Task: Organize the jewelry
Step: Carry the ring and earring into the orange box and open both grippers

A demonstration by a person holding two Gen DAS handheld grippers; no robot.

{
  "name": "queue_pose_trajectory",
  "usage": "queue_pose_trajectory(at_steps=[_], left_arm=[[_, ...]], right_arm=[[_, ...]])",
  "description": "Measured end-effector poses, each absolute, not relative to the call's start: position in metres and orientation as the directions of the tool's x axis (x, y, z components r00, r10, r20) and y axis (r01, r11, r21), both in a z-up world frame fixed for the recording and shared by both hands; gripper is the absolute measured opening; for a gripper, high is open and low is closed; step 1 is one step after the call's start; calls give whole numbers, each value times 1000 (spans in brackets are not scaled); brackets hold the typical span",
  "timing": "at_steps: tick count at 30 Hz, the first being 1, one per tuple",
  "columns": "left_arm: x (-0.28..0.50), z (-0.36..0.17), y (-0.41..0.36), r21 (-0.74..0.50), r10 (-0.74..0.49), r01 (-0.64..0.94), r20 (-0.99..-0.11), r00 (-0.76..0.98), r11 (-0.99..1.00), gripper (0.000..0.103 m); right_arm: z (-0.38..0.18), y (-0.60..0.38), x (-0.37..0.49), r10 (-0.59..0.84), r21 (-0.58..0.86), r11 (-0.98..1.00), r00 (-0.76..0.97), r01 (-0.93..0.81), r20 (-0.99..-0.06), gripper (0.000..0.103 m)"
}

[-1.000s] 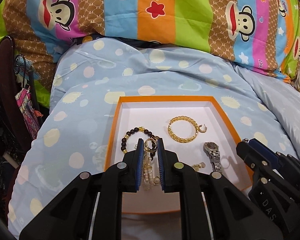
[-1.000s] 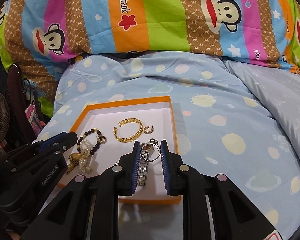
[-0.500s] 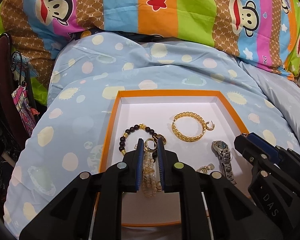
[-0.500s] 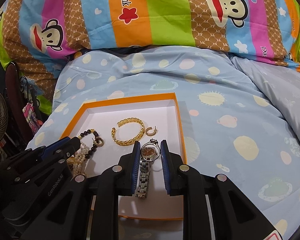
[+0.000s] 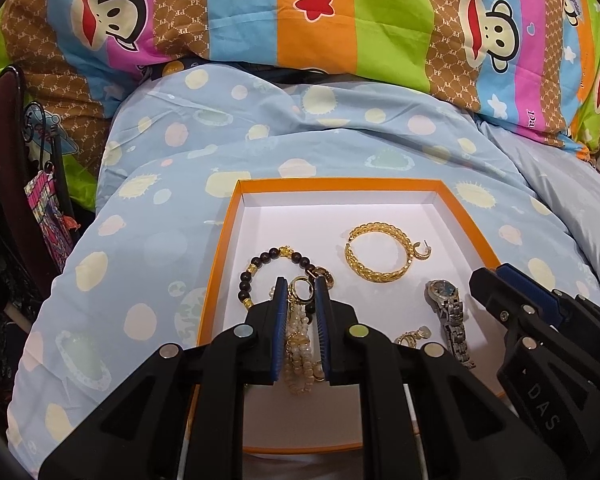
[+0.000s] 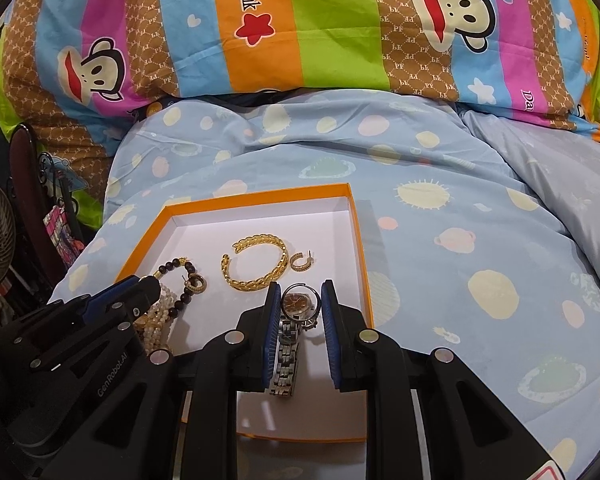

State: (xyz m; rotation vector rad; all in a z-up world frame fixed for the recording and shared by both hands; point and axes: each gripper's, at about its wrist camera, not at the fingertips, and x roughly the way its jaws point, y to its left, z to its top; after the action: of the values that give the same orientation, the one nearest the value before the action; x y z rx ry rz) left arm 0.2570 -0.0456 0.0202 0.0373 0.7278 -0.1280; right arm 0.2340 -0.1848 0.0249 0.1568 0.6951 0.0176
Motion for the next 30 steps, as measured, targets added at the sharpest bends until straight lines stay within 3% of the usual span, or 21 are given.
queue_pose_trajectory(at_steps=[3,5,7,13,21,27,30], left_arm=[[258,20,-45,-13,-100,124,-671,735,992,19],[258,20,-43,-19,-98,115,-670,736,993,32],[256,22,-42,-25,-98,108,-660,745,994,36],[256,22,-43,-22,-98,110,-657,747,994,36],[253,21,-45,-4,-87,111,-650,755,994,36],[240,23,-41,-5,-81,100,-634,769,995,39],[228,25,-37,-8,-74,89,-626,776,996,47]], right_arm=[[25,-184,234,67,147,989,769,35,-636,20],[25,-183,233,64,144,989,771,36,-633,23],[26,-183,233,62,142,989,774,37,-631,24],[27,-182,232,57,136,990,777,37,-627,26],[30,-184,227,47,134,990,786,46,-616,38],[33,-184,209,1,96,993,791,73,-612,55],[34,-182,188,-4,87,994,791,72,-612,61]])
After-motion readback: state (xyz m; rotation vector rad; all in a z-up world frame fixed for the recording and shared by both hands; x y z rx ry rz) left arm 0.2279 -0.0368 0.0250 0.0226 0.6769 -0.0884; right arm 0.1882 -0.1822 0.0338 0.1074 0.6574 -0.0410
